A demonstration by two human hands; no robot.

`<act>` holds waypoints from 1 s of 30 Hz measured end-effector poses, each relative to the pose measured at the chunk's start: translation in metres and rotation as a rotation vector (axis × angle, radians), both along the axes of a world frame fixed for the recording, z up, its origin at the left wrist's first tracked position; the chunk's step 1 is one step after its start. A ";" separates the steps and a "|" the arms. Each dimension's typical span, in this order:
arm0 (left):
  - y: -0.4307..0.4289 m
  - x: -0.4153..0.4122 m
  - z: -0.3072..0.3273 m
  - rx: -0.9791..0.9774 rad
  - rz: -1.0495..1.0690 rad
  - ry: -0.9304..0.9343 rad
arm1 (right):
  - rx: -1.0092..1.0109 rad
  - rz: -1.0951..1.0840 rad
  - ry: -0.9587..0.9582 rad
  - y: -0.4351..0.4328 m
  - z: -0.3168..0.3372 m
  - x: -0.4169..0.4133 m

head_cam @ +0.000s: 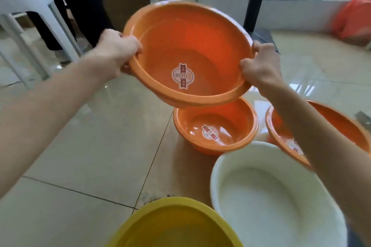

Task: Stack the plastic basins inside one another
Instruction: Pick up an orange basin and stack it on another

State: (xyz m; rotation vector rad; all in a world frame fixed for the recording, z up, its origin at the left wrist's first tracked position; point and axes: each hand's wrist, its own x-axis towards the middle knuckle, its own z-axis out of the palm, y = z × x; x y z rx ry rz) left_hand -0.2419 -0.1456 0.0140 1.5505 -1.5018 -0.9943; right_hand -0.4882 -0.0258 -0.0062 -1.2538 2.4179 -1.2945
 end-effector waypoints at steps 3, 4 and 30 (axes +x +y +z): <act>0.002 -0.059 -0.037 -0.001 -0.001 -0.081 | 0.227 -0.096 -0.052 0.012 -0.039 -0.037; 0.006 -0.075 -0.060 -0.024 0.013 -0.143 | 0.277 -0.096 -0.044 0.016 -0.057 -0.046; 0.003 -0.115 -0.050 -0.009 -0.053 -0.260 | 0.059 -0.068 -0.131 0.025 -0.060 -0.092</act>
